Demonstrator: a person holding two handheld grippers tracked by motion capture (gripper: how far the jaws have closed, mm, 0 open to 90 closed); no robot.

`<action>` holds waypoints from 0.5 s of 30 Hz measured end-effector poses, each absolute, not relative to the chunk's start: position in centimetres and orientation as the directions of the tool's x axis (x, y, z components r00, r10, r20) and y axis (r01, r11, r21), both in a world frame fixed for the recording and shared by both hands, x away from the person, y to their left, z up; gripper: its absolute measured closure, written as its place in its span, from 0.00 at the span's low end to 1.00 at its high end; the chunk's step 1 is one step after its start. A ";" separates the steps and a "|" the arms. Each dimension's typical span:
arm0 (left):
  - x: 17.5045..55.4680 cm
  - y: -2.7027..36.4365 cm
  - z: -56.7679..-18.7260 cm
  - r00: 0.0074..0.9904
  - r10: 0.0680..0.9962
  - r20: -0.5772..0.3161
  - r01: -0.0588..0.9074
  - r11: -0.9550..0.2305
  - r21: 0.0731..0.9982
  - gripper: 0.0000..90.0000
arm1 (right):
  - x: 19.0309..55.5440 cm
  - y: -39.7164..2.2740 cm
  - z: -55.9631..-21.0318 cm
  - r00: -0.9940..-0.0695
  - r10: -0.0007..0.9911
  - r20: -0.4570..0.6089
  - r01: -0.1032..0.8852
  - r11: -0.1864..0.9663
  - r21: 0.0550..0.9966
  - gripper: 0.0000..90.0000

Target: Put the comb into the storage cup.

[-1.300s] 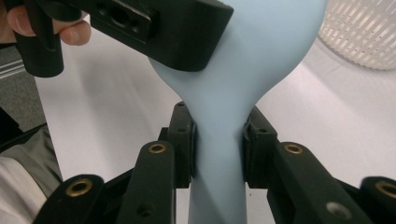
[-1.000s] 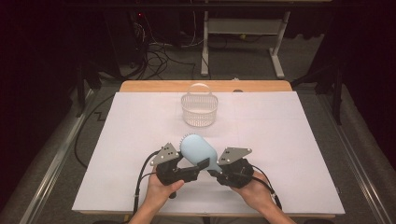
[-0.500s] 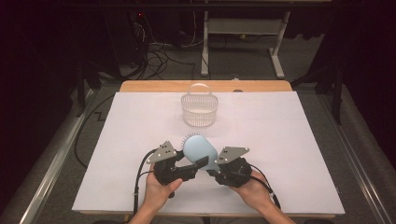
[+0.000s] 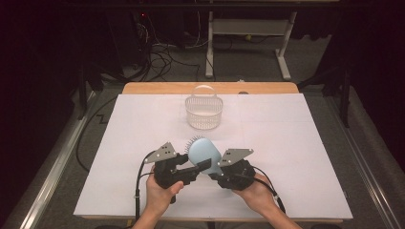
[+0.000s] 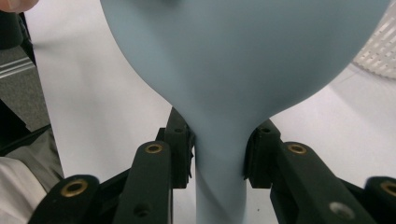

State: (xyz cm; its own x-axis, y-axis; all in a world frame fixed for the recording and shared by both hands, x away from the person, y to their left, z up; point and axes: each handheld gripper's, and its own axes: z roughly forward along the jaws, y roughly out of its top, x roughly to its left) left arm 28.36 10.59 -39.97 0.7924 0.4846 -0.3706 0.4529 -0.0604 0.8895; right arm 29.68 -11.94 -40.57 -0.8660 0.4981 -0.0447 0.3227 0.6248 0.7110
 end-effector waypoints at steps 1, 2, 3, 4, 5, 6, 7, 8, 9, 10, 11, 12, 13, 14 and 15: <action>28.3 10.6 -39.9 0.794 0.484 -0.367 0.451 -0.065 0.890 0.58 | 29.7 -11.9 -40.6 -0.867 0.496 -0.038 0.325 0.622 0.712 0.77; 28.2 10.6 -39.8 0.796 0.485 -0.362 0.449 -0.071 0.891 0.58 | 29.6 -11.9 -40.6 -0.869 0.494 -0.032 0.327 0.620 0.713 0.77; 28.2 10.6 -39.8 0.796 0.485 -0.362 0.449 -0.071 0.891 0.59 | 29.6 -11.9 -40.6 -0.869 0.494 -0.032 0.327 0.620 0.713 0.77; 28.2 10.5 -39.7 0.799 0.487 -0.353 0.444 -0.081 0.892 0.59 | 29.6 -11.9 -40.6 -0.871 0.490 -0.026 0.328 0.620 0.713 0.76; 28.1 10.5 -39.6 0.801 0.489 -0.346 0.441 -0.089 0.893 0.59 | 29.6 -11.9 -40.6 -0.871 0.490 -0.026 0.328 0.620 0.713 0.76; 28.1 10.4 -39.5 0.803 0.491 -0.339 0.437 -0.097 0.894 0.59 | 29.6 -11.8 -40.7 -0.874 0.486 -0.021 0.327 0.619 0.714 0.76; 28.0 10.4 -39.4 0.804 0.492 -0.335 0.435 -0.100 0.895 0.59 | 29.6 -11.8 -40.7 -0.874 0.485 -0.019 0.327 0.617 0.716 0.76; 28.0 10.4 -39.3 0.804 0.492 -0.334 0.434 -0.102 0.895 0.59 | 29.6 -11.8 -40.7 -0.874 0.486 -0.016 0.329 0.615 0.717 0.76; 27.9 10.4 -39.2 0.804 0.491 -0.335 0.435 -0.101 0.895 0.59 | 29.6 -11.8 -40.6 -0.874 0.486 -0.012 0.331 0.612 0.719 0.76; 27.9 10.5 -39.2 0.805 0.490 -0.335 0.435 -0.102 0.895 0.59 | 29.6 -11.9 -40.6 -0.874 0.485 -0.008 0.331 0.609 0.721 0.76; 27.9 10.5 -39.1 0.805 0.489 -0.335 0.434 -0.102 0.895 0.59 | 29.6 -11.9 -40.6 -0.875 0.484 -0.005 0.332 0.607 0.722 0.76; 27.9 10.5 -39.1 0.805 0.490 -0.335 0.434 -0.102 0.895 0.60 | 29.5 -11.9 -40.6 -0.875 0.484 -0.001 0.334 0.605 0.723 0.76; 27.9 10.5 -39.0 0.805 0.489 -0.334 0.434 -0.103 0.895 0.60 | 29.5 -11.9 -40.6 -0.876 0.483 -0.001 0.332 0.604 0.724 0.76; 27.9 10.5 -39.0 0.806 0.489 -0.333 0.433 -0.105 0.895 0.60 | 29.5 -11.9 -40.5 -0.876 0.483 -0.001 0.332 0.603 0.726 0.76; 27.8 10.5 -39.0 0.806 0.490 -0.332 0.432 -0.104 0.896 0.60 | 29.6 -11.9 -40.5 -0.876 0.482 0.002 0.332 0.601 0.727 0.76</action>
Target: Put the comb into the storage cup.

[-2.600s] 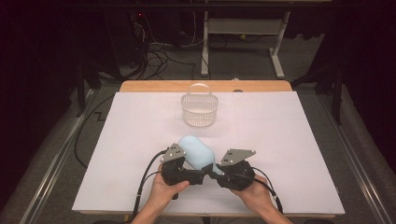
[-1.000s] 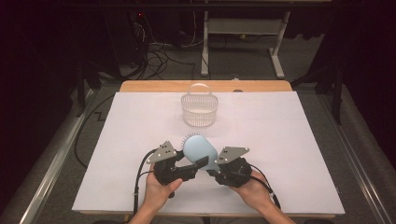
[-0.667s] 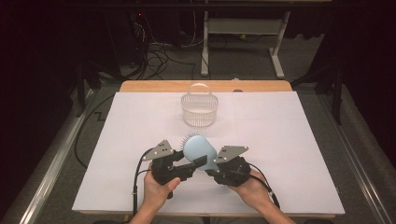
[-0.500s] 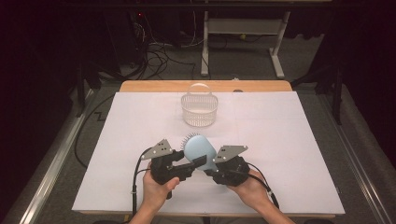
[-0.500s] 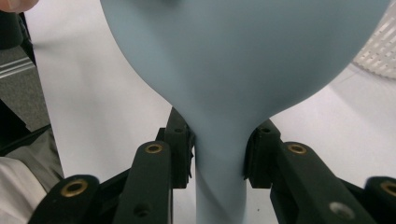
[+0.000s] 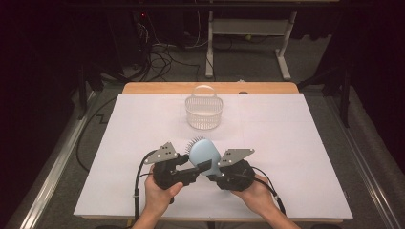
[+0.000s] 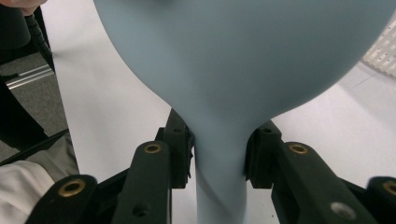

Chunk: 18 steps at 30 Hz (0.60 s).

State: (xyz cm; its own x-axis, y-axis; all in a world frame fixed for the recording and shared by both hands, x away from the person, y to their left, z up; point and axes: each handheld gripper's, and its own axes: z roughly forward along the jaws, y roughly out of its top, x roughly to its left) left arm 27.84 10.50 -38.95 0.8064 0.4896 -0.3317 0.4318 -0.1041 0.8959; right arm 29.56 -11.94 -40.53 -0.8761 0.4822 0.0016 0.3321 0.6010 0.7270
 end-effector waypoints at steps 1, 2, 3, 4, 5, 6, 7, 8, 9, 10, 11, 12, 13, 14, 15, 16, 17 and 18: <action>27.8 10.5 -38.9 0.806 0.490 -0.332 0.431 -0.102 0.897 0.60 | 29.5 -12.0 -40.5 -0.875 0.483 0.007 0.335 0.597 0.728 0.76; 27.8 10.6 -38.9 0.806 0.490 -0.333 0.431 -0.099 0.897 0.60 | 29.5 -12.0 -40.5 -0.876 0.483 0.007 0.335 0.597 0.729 0.75; 27.8 10.7 -38.8 0.805 0.489 -0.334 0.431 -0.097 0.897 0.60 | 29.5 -12.0 -40.5 -0.875 0.484 0.008 0.336 0.595 0.731 0.75; 27.8 10.7 -38.8 0.804 0.489 -0.338 0.432 -0.091 0.897 0.60 | 29.5 -12.0 -40.5 -0.875 0.484 0.005 0.334 0.597 0.730 0.75; 27.8 10.8 -38.7 0.803 0.489 -0.339 0.431 -0.085 0.898 0.60 | 29.5 -12.0 -40.5 -0.874 0.485 0.009 0.338 0.596 0.729 0.75; 27.8 10.9 -38.6 0.803 0.490 -0.340 0.431 -0.083 0.898 0.60 | 29.6 -12.0 -40.6 -0.873 0.487 0.013 0.342 0.594 0.728 0.74; 27.8 11.0 -38.6 0.802 0.493 -0.338 0.429 -0.081 0.899 0.60 | 29.6 -12.1 -40.6 -0.873 0.487 0.015 0.343 0.593 0.728 0.73; 27.8 11.0 -38.6 0.801 0.494 -0.339 0.429 -0.078 0.900 0.60 | 29.6 -12.1 -40.6 -0.874 0.486 0.016 0.342 0.591 0.730 0.72; 27.8 11.1 -38.5 0.800 0.496 -0.338 0.428 -0.077 0.900 0.60 | 29.6 -12.1 -40.6 -0.874 0.486 0.018 0.343 0.590 0.731 0.71; 27.8 11.2 -38.5 0.798 0.500 -0.336 0.427 -0.075 0.901 0.60 | 29.6 -12.1 -40.7 -0.874 0.485 0.021 0.344 0.588 0.732 0.69; 27.8 11.3 -38.4 0.796 0.503 -0.335 0.426 -0.074 0.902 0.60 | 29.6 -12.2 -40.7 -0.875 0.484 0.024 0.344 0.585 0.734 0.68; 27.8 11.4 -38.4 0.795 0.506 -0.334 0.425 -0.072 0.902 0.60 | 29.6 -12.2 -40.7 -0.876 0.482 0.025 0.342 0.583 0.737 0.66; 27.8 11.5 -38.4 0.793 0.511 -0.333 0.424 -0.069 0.903 0.60 | 29.6 -12.2 -40.7 -0.876 0.481 0.027 0.342 0.582 0.738 0.64; 27.8 11.6 -38.3 0.789 0.515 -0.333 0.423 -0.063 0.904 0.60 | 29.6 -12.3 -40.7 -0.875 0.483 0.025 0.342 0.582 0.738 0.62; 27.8 11.7 -38.3 0.786 0.521 -0.333 0.422 -0.057 0.905 0.60 | 29.6 -12.3 -40.8 -0.876 0.482 0.021 0.338 0.582 0.739 0.59; 27.8 11.8 -38.2 0.782 0.526 -0.335 0.421 -0.049 0.906 0.60 | 29.7 -12.4 -40.8 -0.876 0.482 0.022 0.339 0.582 0.740 0.57; 27.8 12.0 -38.2 0.780 0.529 -0.335 0.420 -0.045 0.906 0.60 | 29.7 -12.4 -40.9 -0.876 0.482 0.022 0.338 0.581 0.741 0.55; 27.8 12.1 -38.1 0.776 0.533 -0.337 0.421 -0.039 0.906 0.60 | 29.7 -12.5 -40.9 -0.874 0.485 0.019 0.337 0.579 0.743 0.54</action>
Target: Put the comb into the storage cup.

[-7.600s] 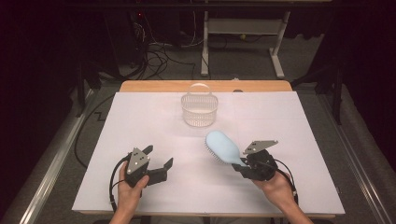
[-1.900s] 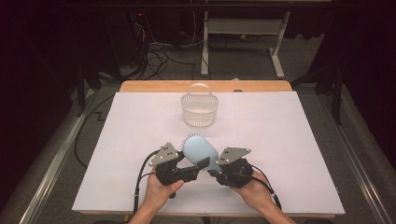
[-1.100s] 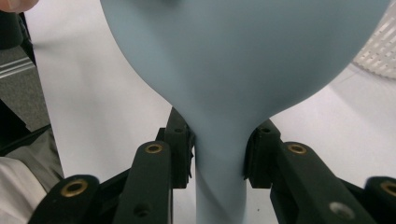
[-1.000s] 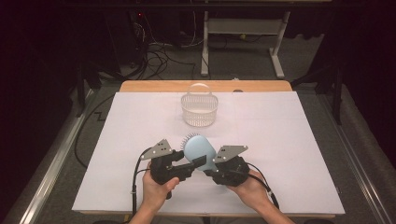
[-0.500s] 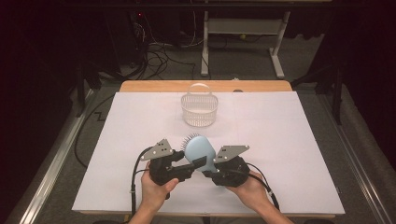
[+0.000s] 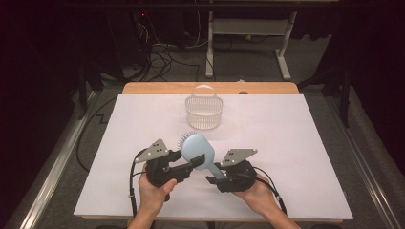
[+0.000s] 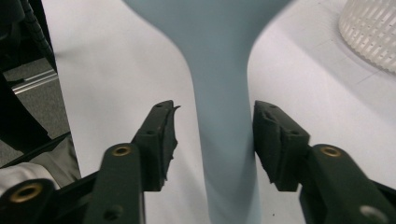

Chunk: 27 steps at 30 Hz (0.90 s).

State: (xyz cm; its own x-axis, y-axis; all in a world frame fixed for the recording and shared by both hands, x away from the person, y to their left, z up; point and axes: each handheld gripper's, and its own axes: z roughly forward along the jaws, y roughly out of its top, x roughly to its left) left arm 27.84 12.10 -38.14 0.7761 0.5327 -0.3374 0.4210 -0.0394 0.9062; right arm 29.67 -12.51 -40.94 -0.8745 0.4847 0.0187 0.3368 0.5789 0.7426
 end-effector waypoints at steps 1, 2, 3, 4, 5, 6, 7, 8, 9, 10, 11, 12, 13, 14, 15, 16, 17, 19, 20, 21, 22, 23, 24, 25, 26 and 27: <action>27.8 12.1 -38.1 0.776 0.533 -0.337 0.421 -0.039 0.906 0.60 | 29.7 -12.6 -41.0 -0.873 0.488 0.014 0.334 0.576 0.746 0.52; 27.9 12.3 -38.1 0.772 0.538 -0.339 0.422 -0.035 0.906 0.60 | 29.7 -12.7 -41.0 -0.872 0.489 0.011 0.331 0.575 0.748 0.51; 27.9 12.4 -38.1 0.768 0.542 -0.342 0.424 -0.030 0.905 0.60 | 29.7 -12.9 -41.0 -0.872 0.490 0.012 0.331 0.570 0.752 0.50; 28.0 12.6 -38.1 0.766 0.545 -0.340 0.424 -0.032 0.905 0.60 | 29.7 -13.0 -41.0 -0.871 0.492 0.018 0.334 0.564 0.755 0.49; 28.0 12.6 -38.1 0.763 0.548 -0.343 0.426 -0.027 0.904 0.60 | 29.8 -13.1 -41.0 -0.869 0.495 0.023 0.337 0.558 0.758 0.49; 28.0 12.7 -38.1 0.760 0.551 -0.345 0.428 -0.025 0.903 0.60 | 29.8 -13.2 -41.0 -0.867 0.498 0.024 0.339 0.554 0.760 0.48; 28.0 12.8 -38.1 0.758 0.553 -0.346 0.428 -0.023 0.903 0.60 | 29.8 -13.3 -41.0 -0.865 0.501 0.024 0.340 0.550 0.763 0.47; 28.0 12.9 -38.0 0.756 0.556 -0.345 0.428 -0.021 0.903 0.60 | 29.8 -13.4 -41.0 -0.863 0.504 0.024 0.340 0.546 0.765 0.47; 28.0 12.9 -38.0 0.754 0.558 -0.347 0.428 -0.018 0.903 0.60 | 29.8 -13.5 -41.0 -0.862 0.507 0.020 0.338 0.546 0.767 0.46; 28.0 12.9 -38.0 0.754 0.558 -0.347 0.428 -0.018 0.903 0.60 | 29.8 -13.5 -41.0 -0.861 0.508 0.020 0.339 0.542 0.769 0.46; 28.0 13.0 -37.9 0.754 0.559 -0.345 0.427 -0.017 0.904 0.60 | 29.8 -13.6 -41.0 -0.860 0.510 0.019 0.338 0.543 0.769 0.46; 27.9 13.2 -37.8 0.751 0.564 -0.343 0.424 -0.014 0.905 0.60 | 29.8 -13.7 -41.0 -0.859 0.512 0.019 0.339 0.540 0.770 0.46; 27.9 13.2 -37.8 0.751 0.564 -0.343 0.424 -0.014 0.905 0.60 | 29.8 -13.7 -41.0 -0.859 0.512 0.019 0.339 0.540 0.770 0.46; 27.9 13.2 -37.8 0.750 0.567 -0.340 0.422 -0.014 0.907 0.60 | 29.8 -13.9 -41.0 -0.858 0.513 0.018 0.338 0.537 0.773 0.46; 27.9 13.3 -37.7 0.748 0.570 -0.340 0.420 -0.010 0.907 0.60 | 29.8 -14.2 -40.9 -0.857 0.516 0.013 0.330 0.528 0.782 0.45; 27.9 13.3 -37.7 0.748 0.570 -0.340 0.420 -0.010 0.907 0.60 | 29.8 -14.2 -40.9 -0.857 0.516 0.013 0.330 0.528 0.782 0.45; 27.9 13.4 -37.7 0.747 0.572 -0.340 0.418 -0.006 0.908 0.60 | 29.8 -14.6 -40.9 -0.854 0.520 0.019 0.333 0.517 0.789 0.45; 27.9 13.5 -37.7 0.745 0.574 -0.340 0.418 -0.005 0.908 0.60 | 29.8 -14.8 -40.8 -0.852 0.522 0.024 0.334 0.509 0.794 0.45; 27.9 13.6 -37.7 0.741 0.580 -0.337 0.418 -0.006 0.909 0.60 | 29.9 -15.2 -40.8 -0.848 0.530 0.030 0.339 0.498 0.798 0.45; 27.9 13.6 -37.7 0.741 0.580 -0.337 0.418 -0.006 0.909 0.60 | 29.9 -15.2 -40.8 -0.848 0.530 0.030 0.339 0.498 0.798 0.45; 27.9 13.6 -37.8 0.739 0.586 -0.333 0.415 -0.006 0.910 0.60 | 29.9 -15.4 -40.8 -0.847 0.531 0.026 0.336 0.497 0.800 0.45; 27.9 13.7 -37.8 0.736 0.592 -0.328 0.412 -0.009 0.911 0.60 | 29.9 -15.6 -40.8 -0.844 0.535 0.027 0.338 0.493 0.802 0.44; 27.9 13.8 -37.8 0.734 0.597 -0.324 0.411 -0.012 0.912 0.60 | 29.9 -15.8 -40.8 -0.843 0.537 0.029 0.338 0.489 0.804 0.44; 28.0 13.9 -37.9 0.728 0.600 -0.332 0.418 -0.005 0.908 0.60 | 30.0 -16.2 -40.8 -0.842 0.539 0.029 0.336 0.482 0.809 0.44; 28.1 14.0 -37.9 0.728 0.599 -0.334 0.420 -0.003 0.908 0.60 | 30.0 -16.4 -40.8 -0.841 0.541 0.030 0.336 0.477 0.812 0.44; 28.1 14.0 -37.9 0.727 0.599 -0.336 0.422 -0.002 0.907 0.59 | 29.9 -16.6 -40.8 -0.837 0.546 0.031 0.338 0.473 0.814 0.44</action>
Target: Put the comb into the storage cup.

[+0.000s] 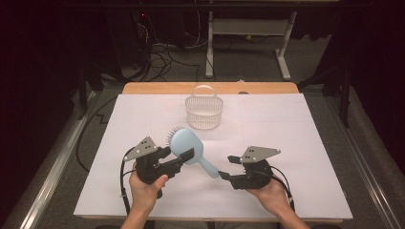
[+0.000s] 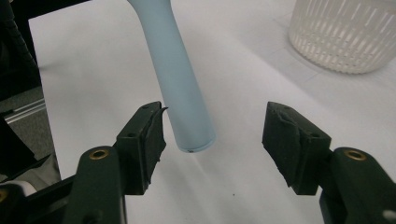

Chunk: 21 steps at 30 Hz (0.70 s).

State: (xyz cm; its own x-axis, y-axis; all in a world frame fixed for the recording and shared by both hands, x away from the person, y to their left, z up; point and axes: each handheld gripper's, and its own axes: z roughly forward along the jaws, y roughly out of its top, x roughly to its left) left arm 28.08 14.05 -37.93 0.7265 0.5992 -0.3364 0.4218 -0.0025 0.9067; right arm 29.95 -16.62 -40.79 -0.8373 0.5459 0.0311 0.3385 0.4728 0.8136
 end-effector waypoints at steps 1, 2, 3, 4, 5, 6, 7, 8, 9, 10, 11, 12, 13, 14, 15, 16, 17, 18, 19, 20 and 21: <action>28.1 14.1 -37.9 0.725 0.600 -0.338 0.424 -0.002 0.906 0.59 | 29.9 -16.8 -40.8 -0.834 0.551 0.034 0.341 0.467 0.816 0.44; 28.1 14.1 -37.9 0.725 0.600 -0.338 0.424 -0.002 0.906 0.60 | 29.9 -16.8 -40.8 -0.834 0.551 0.034 0.341 0.467 0.816 0.44; 28.1 14.1 -38.0 0.725 0.600 -0.338 0.424 -0.002 0.906 0.60 | 30.0 -17.2 -40.7 -0.830 0.556 0.033 0.340 0.458 0.821 0.43; 28.1 14.1 -38.0 0.725 0.599 -0.341 0.425 0.000 0.905 0.60 | 30.0 -17.3 -40.7 -0.828 0.560 0.034 0.340 0.452 0.824 0.43; 28.1 14.1 -38.0 0.725 0.599 -0.341 0.425 0.000 0.905 0.59 | 30.0 -17.3 -40.7 -0.828 0.560 0.034 0.340 0.452 0.824 0.43; 28.1 14.1 -37.9 0.726 0.597 -0.342 0.425 0.003 0.905 0.59 | 30.0 -17.7 -40.6 -0.823 0.566 0.035 0.341 0.444 0.829 0.43; 28.1 14.2 -37.9 0.725 0.598 -0.342 0.424 0.003 0.906 0.59 | 30.0 -17.9 -40.6 -0.821 0.570 0.035 0.342 0.441 0.830 0.43; 28.1 14.2 -37.9 0.724 0.599 -0.342 0.424 0.004 0.906 0.59 | 30.1 -18.0 -40.6 -0.817 0.575 0.035 0.341 0.434 0.834 0.43; 28.1 14.2 -37.9 0.724 0.599 -0.342 0.424 0.004 0.906 0.59 | 30.1 -18.2 -40.6 -0.814 0.581 0.034 0.339 0.426 0.839 0.43; 28.1 14.3 -37.9 0.723 0.600 -0.342 0.424 0.006 0.906 0.59 | 30.1 -18.2 -40.6 -0.814 0.581 0.034 0.339 0.426 0.839 0.43; 28.1 14.4 -37.9 0.720 0.602 -0.346 0.426 0.011 0.905 0.60 | 30.1 -18.4 -40.5 -0.809 0.587 0.033 0.335 0.416 0.845 0.43; 28.2 14.5 -38.0 0.718 0.604 -0.347 0.426 0.014 0.905 0.59 | 30.1 -18.4 -40.5 -0.807 0.589 0.031 0.335 0.415 0.846 0.43; 28.2 14.6 -38.0 0.715 0.606 -0.349 0.427 0.017 0.904 0.59 | 30.1 -18.5 -40.5 -0.806 0.591 0.028 0.332 0.413 0.848 0.43; 28.2 14.6 -37.9 0.713 0.608 -0.350 0.427 0.018 0.904 0.59 | 30.2 -18.6 -40.5 -0.806 0.591 0.028 0.331 0.411 0.849 0.43; 28.2 14.7 -37.9 0.711 0.609 -0.351 0.428 0.021 0.903 0.59 | 30.2 -18.7 -40.5 -0.804 0.594 0.027 0.332 0.410 0.850 0.43; 28.2 14.7 -37.9 0.711 0.609 -0.351 0.428 0.021 0.903 0.59 | 30.2 -18.7 -40.5 -0.804 0.594 0.027 0.332 0.410 0.850 0.43; 28.2 14.8 -37.9 0.709 0.611 -0.351 0.428 0.021 0.903 0.59 | 30.1 -18.9 -40.5 -0.800 0.599 0.024 0.331 0.408 0.851 0.42; 28.2 14.8 -37.9 0.709 0.611 -0.351 0.428 0.021 0.903 0.59 | 30.1 -18.9 -40.5 -0.800 0.599 0.024 0.331 0.408 0.851 0.42; 28.2 14.8 -38.0 0.710 0.611 -0.351 0.429 0.020 0.903 0.59 | 30.1 -19.2 -40.5 -0.796 0.605 0.022 0.331 0.406 0.852 0.42; 28.2 14.9 -38.0 0.710 0.608 -0.355 0.432 0.023 0.902 0.59 | 30.1 -19.4 -40.5 -0.793 0.608 0.020 0.332 0.404 0.852 0.42; 28.2 14.9 -38.0 0.710 0.608 -0.355 0.432 0.023 0.902 0.59 | 30.1 -19.5 -40.5 -0.791 0.612 0.019 0.332 0.403 0.853 0.42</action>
